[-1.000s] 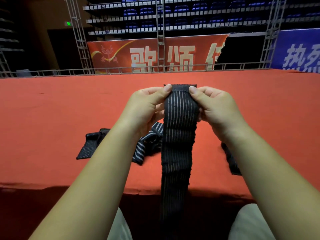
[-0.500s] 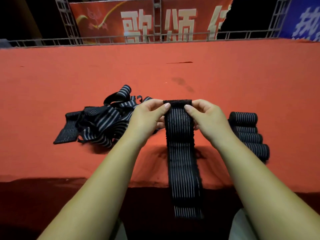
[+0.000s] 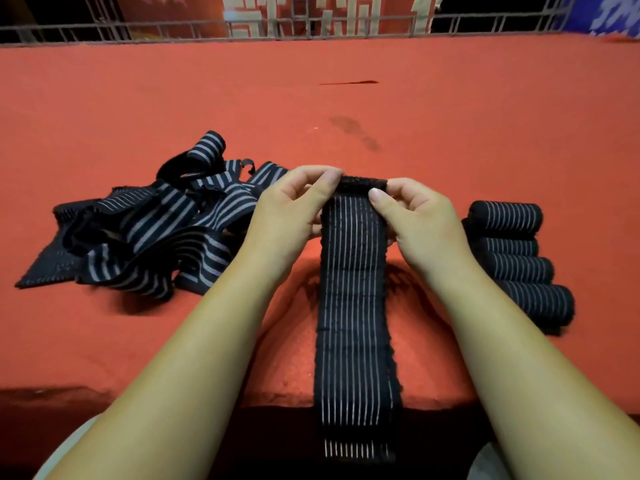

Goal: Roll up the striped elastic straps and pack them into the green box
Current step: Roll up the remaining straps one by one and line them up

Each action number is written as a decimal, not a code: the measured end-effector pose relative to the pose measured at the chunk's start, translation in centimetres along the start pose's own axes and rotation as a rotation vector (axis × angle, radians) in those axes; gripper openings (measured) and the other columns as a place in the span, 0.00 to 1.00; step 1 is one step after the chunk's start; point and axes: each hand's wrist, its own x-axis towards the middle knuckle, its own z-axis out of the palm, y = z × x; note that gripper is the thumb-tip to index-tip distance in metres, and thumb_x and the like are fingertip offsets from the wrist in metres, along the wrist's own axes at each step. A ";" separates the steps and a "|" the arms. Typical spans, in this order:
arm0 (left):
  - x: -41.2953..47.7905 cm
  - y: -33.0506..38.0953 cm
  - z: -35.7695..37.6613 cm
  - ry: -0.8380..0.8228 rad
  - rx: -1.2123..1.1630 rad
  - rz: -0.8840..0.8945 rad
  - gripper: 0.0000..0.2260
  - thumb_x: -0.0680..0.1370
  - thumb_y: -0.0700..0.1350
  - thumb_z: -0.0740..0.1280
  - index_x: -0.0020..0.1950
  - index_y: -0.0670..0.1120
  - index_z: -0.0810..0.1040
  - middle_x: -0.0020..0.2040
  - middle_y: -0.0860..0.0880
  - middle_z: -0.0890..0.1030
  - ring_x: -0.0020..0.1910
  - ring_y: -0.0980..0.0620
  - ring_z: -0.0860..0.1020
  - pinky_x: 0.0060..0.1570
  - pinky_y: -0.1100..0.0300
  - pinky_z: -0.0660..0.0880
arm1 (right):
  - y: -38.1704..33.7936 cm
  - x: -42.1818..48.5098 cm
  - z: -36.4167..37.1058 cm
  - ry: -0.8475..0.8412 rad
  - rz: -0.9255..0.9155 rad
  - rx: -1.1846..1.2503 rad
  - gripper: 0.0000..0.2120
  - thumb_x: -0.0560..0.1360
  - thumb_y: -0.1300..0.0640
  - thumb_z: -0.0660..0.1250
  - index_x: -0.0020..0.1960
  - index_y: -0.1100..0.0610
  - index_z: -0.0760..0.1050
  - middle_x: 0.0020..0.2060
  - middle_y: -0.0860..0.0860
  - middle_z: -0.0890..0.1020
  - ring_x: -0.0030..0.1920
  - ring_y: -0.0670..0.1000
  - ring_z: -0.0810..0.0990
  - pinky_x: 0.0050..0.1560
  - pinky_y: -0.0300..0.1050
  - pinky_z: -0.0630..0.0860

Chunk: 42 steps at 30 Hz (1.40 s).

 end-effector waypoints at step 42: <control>-1.3 -2.3 -1.4 -0.145 -0.069 -0.025 0.10 0.79 0.32 0.74 0.57 0.44 0.88 0.53 0.39 0.88 0.53 0.45 0.87 0.56 0.53 0.83 | 1.2 -2.3 -0.5 -0.063 0.031 0.080 0.06 0.81 0.55 0.74 0.56 0.55 0.86 0.45 0.50 0.87 0.44 0.49 0.83 0.47 0.52 0.80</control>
